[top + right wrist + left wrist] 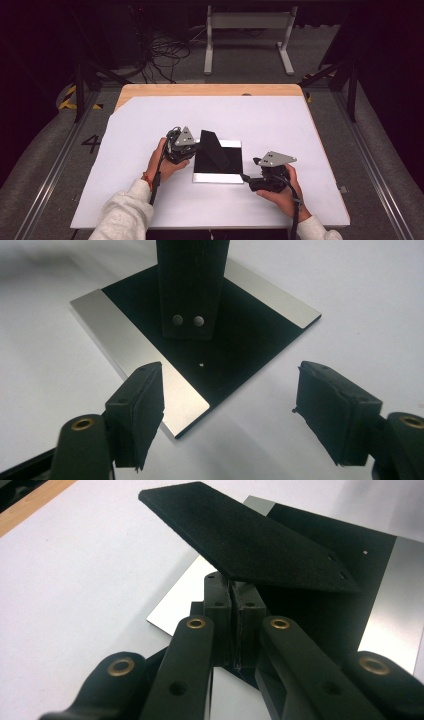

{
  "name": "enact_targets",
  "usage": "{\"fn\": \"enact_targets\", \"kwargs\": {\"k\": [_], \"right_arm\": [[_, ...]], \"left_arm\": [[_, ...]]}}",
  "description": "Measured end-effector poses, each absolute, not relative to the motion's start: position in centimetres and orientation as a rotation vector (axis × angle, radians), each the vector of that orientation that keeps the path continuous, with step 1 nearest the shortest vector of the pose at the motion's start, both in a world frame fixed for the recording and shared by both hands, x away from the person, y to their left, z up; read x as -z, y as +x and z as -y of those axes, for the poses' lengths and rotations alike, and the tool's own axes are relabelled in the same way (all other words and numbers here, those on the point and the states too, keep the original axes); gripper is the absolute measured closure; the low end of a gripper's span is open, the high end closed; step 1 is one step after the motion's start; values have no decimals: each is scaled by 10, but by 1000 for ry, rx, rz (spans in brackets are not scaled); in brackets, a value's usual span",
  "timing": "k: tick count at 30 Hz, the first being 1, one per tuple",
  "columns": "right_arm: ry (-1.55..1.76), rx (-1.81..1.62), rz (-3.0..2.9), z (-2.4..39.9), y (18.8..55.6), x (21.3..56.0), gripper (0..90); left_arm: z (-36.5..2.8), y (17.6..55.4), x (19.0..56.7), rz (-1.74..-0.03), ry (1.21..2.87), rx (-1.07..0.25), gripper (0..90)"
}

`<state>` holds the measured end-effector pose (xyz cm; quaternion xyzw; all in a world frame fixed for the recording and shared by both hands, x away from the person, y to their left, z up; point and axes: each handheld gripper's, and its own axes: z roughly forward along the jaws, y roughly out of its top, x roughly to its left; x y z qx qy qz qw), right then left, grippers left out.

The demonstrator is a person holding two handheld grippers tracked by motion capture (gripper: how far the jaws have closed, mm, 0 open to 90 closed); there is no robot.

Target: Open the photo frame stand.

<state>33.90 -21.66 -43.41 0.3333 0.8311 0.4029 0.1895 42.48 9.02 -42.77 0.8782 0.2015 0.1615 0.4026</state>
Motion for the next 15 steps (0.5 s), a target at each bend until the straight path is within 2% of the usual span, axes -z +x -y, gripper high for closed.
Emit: {"fn": "enact_targets", "kwargs": {"k": [15], "right_arm": [[935,-1116,-2347,220,335,438,279]], "left_arm": [[-87,425,431,-504,2238,-408,852]]}}
